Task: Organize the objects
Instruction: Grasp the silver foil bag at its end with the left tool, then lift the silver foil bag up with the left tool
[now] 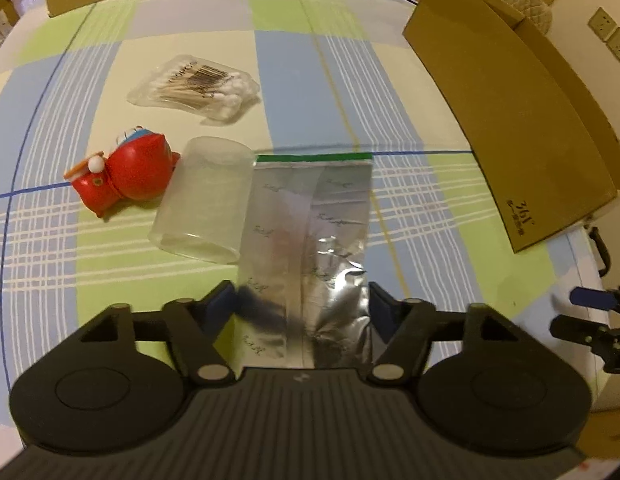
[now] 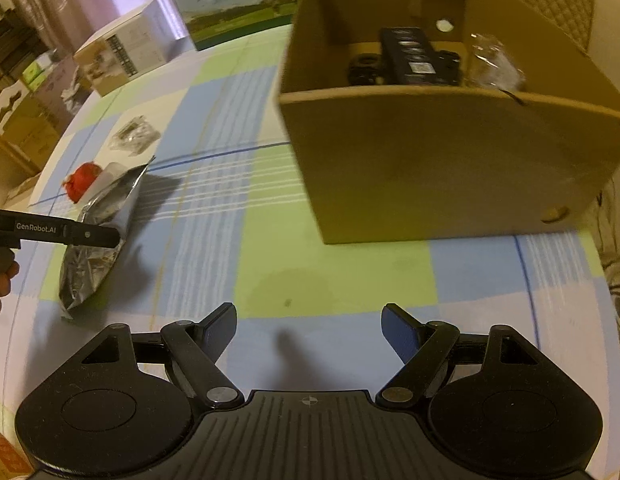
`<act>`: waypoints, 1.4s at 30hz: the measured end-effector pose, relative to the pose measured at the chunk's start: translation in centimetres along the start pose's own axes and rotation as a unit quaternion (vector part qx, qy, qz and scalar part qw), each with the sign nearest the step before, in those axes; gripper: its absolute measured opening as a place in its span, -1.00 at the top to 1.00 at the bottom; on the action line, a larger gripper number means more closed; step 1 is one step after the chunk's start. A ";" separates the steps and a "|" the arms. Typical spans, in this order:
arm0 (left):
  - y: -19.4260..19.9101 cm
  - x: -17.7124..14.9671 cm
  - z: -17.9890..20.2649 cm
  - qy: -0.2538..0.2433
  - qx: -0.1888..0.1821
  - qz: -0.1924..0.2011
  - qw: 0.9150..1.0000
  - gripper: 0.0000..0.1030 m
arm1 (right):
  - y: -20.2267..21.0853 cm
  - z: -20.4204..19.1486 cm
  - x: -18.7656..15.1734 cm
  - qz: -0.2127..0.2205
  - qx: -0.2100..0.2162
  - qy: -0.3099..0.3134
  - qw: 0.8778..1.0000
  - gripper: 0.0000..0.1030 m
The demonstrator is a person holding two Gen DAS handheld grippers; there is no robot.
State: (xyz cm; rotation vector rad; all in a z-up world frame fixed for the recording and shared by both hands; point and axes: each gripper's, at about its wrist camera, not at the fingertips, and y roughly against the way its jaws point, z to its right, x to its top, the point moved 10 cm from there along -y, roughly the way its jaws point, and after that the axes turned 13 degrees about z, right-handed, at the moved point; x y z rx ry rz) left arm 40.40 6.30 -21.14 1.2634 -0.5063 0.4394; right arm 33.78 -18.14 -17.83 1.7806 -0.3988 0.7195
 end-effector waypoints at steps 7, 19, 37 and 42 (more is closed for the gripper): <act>0.3 -0.9 2.2 -0.050 0.035 0.006 0.998 0.33 | 0.2 0.7 -0.1 -0.001 0.001 -0.003 1.000 -0.49; 6.6 -3.2 1.2 -0.021 0.059 0.040 0.997 0.48 | -0.5 -2.2 0.0 0.003 0.044 0.019 0.999 -0.49; 13.3 -3.0 -9.5 0.081 0.147 0.097 0.981 0.48 | -5.4 -17.1 3.4 0.054 0.195 0.175 0.964 -0.49; 13.0 -1.9 -11.6 0.090 0.163 0.103 0.977 0.48 | -9.2 -20.4 4.6 0.066 0.213 0.232 0.947 -0.49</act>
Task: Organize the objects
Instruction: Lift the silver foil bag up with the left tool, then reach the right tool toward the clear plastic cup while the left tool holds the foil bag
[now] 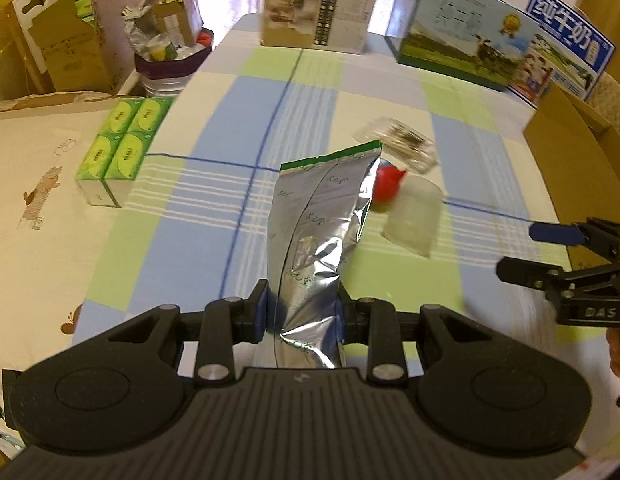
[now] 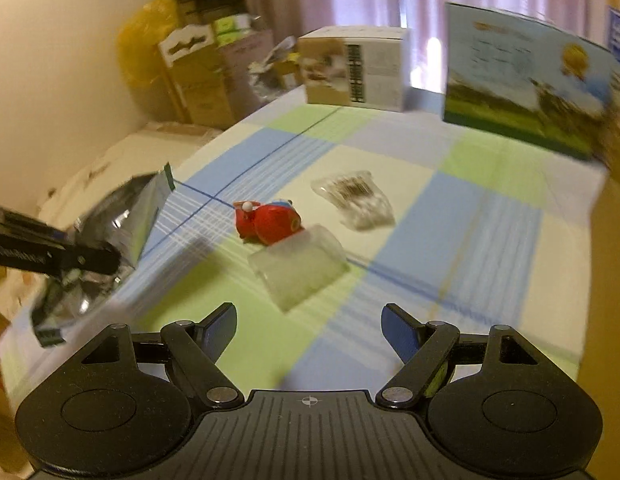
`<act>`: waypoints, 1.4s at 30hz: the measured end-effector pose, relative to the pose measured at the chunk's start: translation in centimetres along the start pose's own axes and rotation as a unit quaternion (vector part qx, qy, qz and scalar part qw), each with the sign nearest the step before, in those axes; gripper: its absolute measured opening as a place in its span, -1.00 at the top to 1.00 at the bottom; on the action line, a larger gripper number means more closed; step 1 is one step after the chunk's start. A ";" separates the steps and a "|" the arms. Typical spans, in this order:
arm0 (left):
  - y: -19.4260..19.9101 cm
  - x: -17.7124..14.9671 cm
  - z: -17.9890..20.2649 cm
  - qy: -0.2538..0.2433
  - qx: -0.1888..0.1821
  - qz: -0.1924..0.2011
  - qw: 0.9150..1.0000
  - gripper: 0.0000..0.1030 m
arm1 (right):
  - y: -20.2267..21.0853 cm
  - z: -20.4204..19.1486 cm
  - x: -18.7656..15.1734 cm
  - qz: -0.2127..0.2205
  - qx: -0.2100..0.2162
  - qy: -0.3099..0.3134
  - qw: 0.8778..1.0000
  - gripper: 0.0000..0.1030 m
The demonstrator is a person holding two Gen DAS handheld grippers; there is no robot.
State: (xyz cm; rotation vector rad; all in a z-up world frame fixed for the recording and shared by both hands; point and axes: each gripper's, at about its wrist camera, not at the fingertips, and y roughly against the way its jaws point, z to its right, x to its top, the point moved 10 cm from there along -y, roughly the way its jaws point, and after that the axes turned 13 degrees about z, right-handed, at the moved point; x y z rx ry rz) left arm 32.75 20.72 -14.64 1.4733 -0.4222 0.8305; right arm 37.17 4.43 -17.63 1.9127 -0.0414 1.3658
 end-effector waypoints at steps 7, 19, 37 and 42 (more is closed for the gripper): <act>-2.2 1.3 -1.2 0.009 0.008 -0.002 1.000 0.48 | -5.2 0.8 0.0 -0.026 0.033 0.024 0.999 -0.49; -4.7 1.9 -2.1 0.016 0.016 -0.020 1.000 0.48 | -9.7 0.3 0.0 -0.054 0.083 0.075 0.992 -0.49; -3.3 2.7 0.0 0.009 0.000 -0.008 1.000 0.48 | -4.6 0.0 1.2 -0.028 0.052 0.032 0.998 -0.41; -1.8 3.1 1.9 -0.003 -0.018 0.004 1.000 0.48 | -1.3 0.1 1.8 -0.005 0.036 0.013 0.999 -0.41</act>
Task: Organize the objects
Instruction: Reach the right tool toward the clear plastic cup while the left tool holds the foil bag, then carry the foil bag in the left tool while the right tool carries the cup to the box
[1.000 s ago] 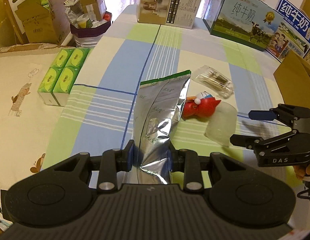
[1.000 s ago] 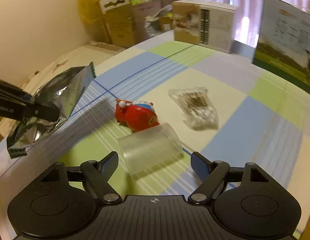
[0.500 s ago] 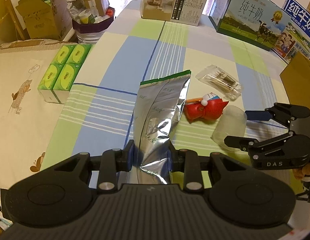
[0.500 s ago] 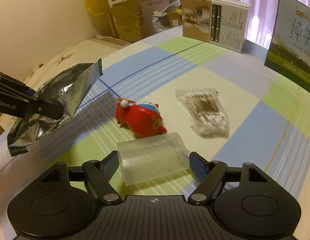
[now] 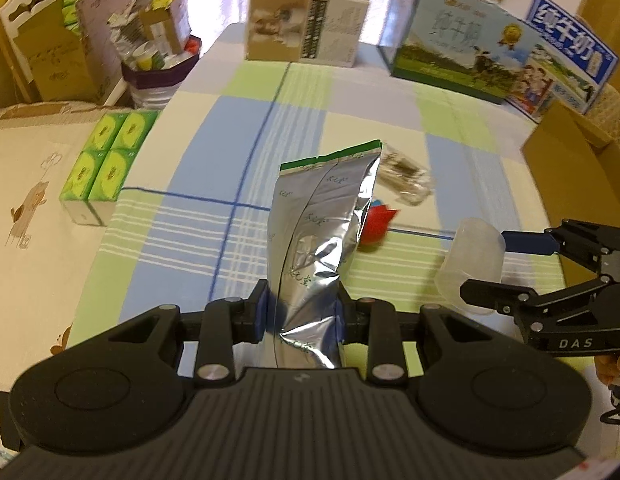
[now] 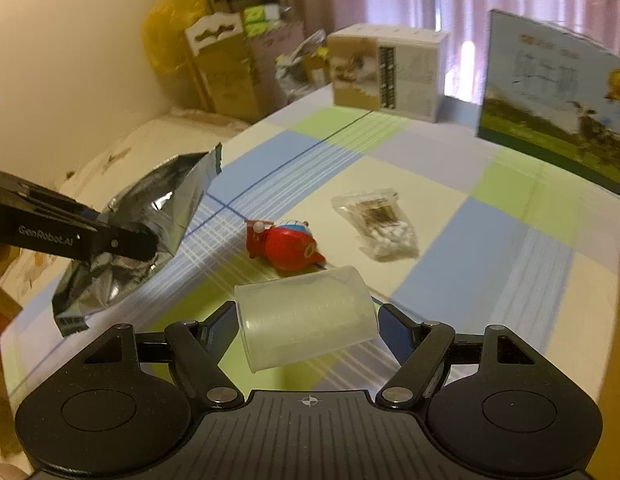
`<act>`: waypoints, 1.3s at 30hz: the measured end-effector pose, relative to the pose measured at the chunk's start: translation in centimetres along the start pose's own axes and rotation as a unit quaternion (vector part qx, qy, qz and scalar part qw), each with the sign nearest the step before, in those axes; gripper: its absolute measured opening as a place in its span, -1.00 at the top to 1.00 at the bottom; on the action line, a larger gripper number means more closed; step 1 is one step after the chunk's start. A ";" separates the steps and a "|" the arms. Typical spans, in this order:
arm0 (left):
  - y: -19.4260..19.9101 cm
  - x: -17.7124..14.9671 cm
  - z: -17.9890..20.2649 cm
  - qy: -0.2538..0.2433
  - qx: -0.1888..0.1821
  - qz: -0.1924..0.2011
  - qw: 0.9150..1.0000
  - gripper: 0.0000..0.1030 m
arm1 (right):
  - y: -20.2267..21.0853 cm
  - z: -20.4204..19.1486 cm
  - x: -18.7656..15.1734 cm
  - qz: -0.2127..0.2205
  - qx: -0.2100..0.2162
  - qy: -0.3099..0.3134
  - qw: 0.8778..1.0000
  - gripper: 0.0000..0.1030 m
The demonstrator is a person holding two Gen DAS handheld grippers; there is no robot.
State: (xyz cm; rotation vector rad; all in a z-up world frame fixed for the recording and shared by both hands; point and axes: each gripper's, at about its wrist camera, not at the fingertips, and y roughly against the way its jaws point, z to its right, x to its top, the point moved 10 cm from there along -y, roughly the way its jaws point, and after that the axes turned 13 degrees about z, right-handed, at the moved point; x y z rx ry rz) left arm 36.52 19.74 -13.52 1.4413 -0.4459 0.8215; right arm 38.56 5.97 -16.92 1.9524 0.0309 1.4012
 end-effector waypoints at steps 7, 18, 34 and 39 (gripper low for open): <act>1.9 0.2 3.7 -0.020 -0.035 0.011 0.999 0.48 | 5.8 1.1 0.3 0.036 -0.036 -0.041 0.998 -0.41; 4.2 -0.4 12.9 -0.067 -0.116 0.016 0.991 0.48 | 16.0 4.5 -0.9 0.077 -0.105 -0.091 0.987 -0.41; 5.1 -0.1 27.2 -0.129 -0.194 0.024 0.972 0.48 | 27.7 12.2 -2.1 0.132 -0.189 -0.152 0.961 -0.41; 4.5 1.2 30.9 -0.135 -0.199 0.032 0.970 0.48 | 29.5 15.7 -1.6 0.139 -0.211 -0.154 0.955 -0.41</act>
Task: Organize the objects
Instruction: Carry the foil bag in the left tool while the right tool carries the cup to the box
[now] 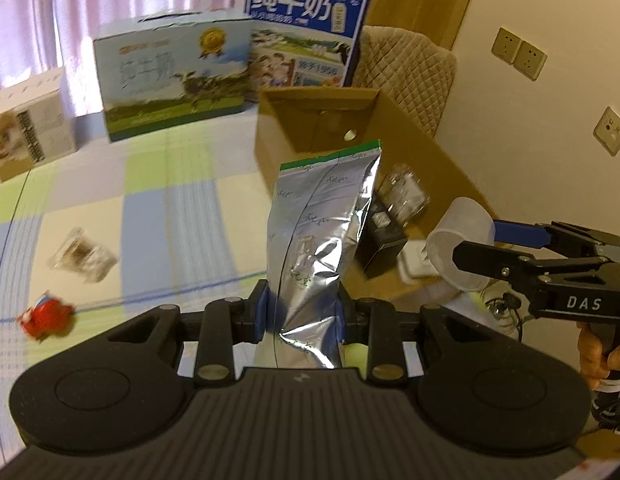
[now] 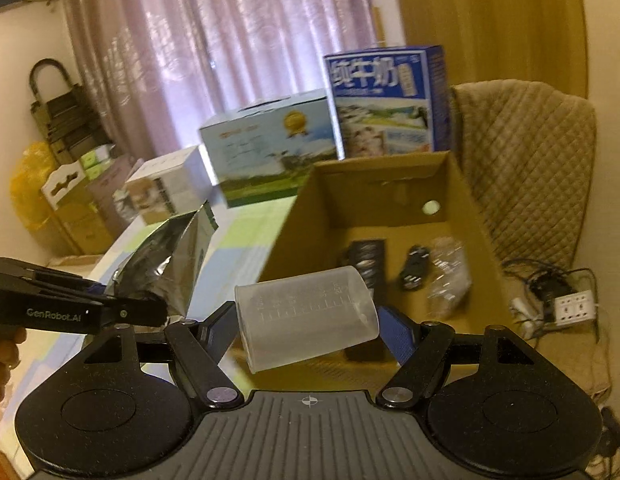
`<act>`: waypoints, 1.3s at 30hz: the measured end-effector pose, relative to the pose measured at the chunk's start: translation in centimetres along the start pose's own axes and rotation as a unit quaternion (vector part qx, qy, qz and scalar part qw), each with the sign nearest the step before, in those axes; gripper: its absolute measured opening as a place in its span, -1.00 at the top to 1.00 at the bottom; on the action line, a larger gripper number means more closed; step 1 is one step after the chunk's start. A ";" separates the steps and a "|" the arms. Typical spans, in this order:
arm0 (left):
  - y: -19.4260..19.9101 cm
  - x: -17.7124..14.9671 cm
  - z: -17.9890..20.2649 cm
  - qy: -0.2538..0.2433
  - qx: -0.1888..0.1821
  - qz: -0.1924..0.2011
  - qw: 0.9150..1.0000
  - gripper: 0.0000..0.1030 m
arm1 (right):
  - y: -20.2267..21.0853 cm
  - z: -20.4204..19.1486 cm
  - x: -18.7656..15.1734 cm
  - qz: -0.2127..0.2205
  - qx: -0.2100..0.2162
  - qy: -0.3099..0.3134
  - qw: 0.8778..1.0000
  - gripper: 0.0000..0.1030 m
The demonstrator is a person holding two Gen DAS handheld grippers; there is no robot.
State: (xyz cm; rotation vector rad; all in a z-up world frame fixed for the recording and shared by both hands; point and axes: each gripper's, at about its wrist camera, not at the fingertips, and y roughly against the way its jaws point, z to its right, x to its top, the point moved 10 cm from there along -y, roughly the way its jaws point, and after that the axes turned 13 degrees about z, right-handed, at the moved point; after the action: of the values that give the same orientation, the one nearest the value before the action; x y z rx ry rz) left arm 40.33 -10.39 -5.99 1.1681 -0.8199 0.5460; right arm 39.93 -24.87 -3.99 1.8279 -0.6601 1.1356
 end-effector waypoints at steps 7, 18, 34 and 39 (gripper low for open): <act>-3.7 3.1 3.3 0.008 -0.010 0.002 1.000 0.48 | -2.1 4.4 2.8 0.009 -0.021 0.010 1.000 -0.41; -10.4 8.4 5.3 0.018 0.003 0.013 1.000 0.48 | -8.7 9.8 6.0 0.006 -0.009 0.027 1.000 -0.41; -20.6 10.7 3.9 0.025 0.031 -0.026 0.999 0.96 | -16.9 13.3 5.0 -0.061 0.018 0.061 0.996 0.42; -22.1 10.0 3.7 0.016 0.032 -0.041 0.999 0.93 | -18.1 13.8 4.0 -0.074 0.008 0.077 0.994 0.42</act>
State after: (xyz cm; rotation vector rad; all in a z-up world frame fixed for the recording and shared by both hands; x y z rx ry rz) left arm 61.89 -21.29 -10.20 1.2437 -0.7290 0.5247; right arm 61.90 -28.07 -10.38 1.7515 -0.4208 1.1727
